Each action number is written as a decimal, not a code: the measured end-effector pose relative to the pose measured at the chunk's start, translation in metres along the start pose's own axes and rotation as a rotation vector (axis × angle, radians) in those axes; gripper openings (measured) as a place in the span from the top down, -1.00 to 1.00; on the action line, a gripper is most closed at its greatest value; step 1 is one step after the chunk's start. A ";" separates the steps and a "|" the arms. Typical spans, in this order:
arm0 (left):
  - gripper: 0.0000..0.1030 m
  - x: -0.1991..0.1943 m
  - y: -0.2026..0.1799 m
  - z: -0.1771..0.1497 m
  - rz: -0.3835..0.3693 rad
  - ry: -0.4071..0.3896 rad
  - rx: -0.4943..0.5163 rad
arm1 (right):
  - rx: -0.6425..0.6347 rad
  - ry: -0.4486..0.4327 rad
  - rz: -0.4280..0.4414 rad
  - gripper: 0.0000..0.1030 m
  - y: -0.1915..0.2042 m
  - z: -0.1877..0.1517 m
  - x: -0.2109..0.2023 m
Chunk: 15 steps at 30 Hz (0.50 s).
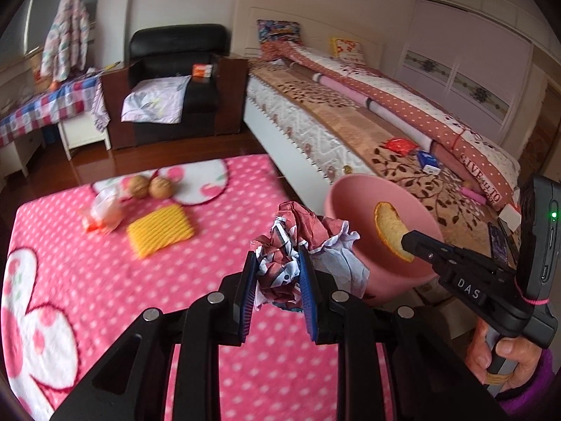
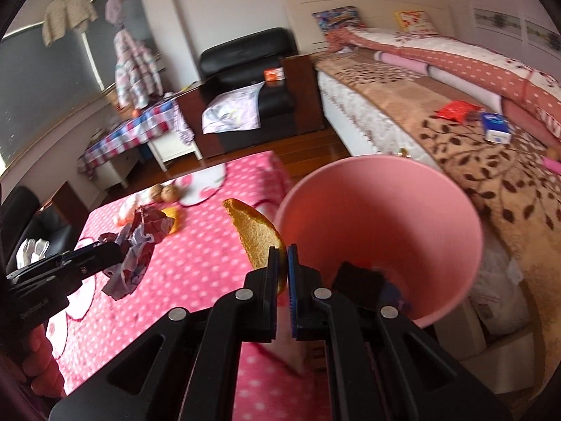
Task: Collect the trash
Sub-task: 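Carry the wrapper and bread crust over the pink basin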
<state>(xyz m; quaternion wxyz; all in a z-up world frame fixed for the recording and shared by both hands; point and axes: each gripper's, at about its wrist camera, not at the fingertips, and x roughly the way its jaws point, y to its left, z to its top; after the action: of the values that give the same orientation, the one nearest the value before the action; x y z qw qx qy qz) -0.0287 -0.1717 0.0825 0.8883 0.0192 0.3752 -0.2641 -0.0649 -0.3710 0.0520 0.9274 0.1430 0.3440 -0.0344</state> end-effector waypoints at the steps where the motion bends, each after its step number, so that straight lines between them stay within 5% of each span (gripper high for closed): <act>1: 0.56 0.003 -0.005 0.003 -0.002 0.001 0.007 | 0.013 -0.006 -0.013 0.89 -0.008 0.001 -0.001; 15: 0.56 0.044 -0.069 0.021 -0.041 0.019 0.099 | 0.086 -0.011 -0.092 0.89 -0.055 0.001 -0.004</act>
<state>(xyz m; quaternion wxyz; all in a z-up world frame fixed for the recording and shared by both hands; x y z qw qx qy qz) -0.0225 -0.2557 0.0794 0.8772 0.0579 0.3704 -0.3001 -0.0758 -0.4241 0.0419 0.9198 0.1665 0.3432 -0.0923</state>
